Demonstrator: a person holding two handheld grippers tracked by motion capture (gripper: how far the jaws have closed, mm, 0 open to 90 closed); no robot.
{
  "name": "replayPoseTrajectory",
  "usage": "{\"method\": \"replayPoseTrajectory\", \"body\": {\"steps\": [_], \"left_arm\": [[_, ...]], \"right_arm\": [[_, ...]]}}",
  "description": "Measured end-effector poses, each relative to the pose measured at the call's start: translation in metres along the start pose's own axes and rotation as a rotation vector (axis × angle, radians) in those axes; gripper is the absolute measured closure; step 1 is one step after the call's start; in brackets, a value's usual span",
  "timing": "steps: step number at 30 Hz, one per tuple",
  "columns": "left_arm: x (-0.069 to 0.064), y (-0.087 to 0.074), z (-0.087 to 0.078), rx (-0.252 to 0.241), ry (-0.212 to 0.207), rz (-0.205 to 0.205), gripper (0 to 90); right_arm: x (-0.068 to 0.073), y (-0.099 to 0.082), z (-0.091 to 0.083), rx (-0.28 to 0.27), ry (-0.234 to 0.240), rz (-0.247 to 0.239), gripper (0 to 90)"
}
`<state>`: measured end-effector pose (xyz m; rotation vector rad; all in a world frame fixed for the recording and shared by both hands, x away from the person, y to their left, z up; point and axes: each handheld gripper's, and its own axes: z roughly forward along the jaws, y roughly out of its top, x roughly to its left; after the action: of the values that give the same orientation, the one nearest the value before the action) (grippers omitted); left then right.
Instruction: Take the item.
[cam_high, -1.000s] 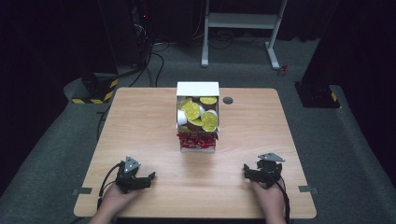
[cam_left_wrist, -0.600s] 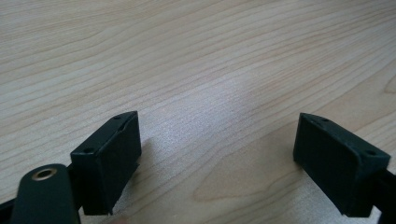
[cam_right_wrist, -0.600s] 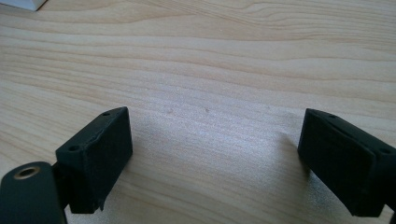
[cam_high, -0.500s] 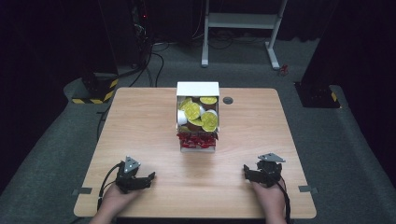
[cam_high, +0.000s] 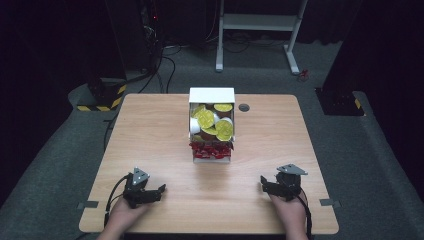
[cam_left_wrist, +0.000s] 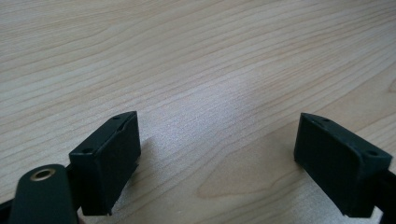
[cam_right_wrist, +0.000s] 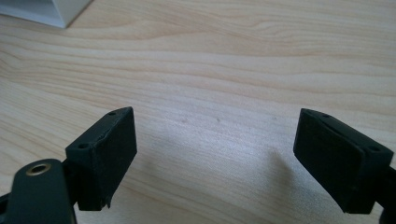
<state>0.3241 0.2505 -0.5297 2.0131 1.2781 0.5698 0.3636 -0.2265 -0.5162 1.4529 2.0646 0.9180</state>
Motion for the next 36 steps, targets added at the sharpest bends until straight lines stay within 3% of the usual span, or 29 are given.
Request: {"method": "replayPoseTrajectory", "body": {"steps": [10, 16, 36], "left_arm": [[0.000, 0.000, 0.000, 0.000, -0.001, 0.000, 14.9], [0.000, 0.000, 0.000, 0.000, -0.002, -0.003, 14.9], [0.000, 0.000, 0.000, 0.003, -0.001, 0.001, 14.8]], "right_arm": [[0.005, 0.002, -0.003, -0.031, 0.009, -0.018, 14.4], [0.008, 0.003, -0.006, -0.061, 0.024, -0.002, 20.0], [0.024, 0.003, -0.001, -0.051, 0.082, -0.010, 25.5]]}}
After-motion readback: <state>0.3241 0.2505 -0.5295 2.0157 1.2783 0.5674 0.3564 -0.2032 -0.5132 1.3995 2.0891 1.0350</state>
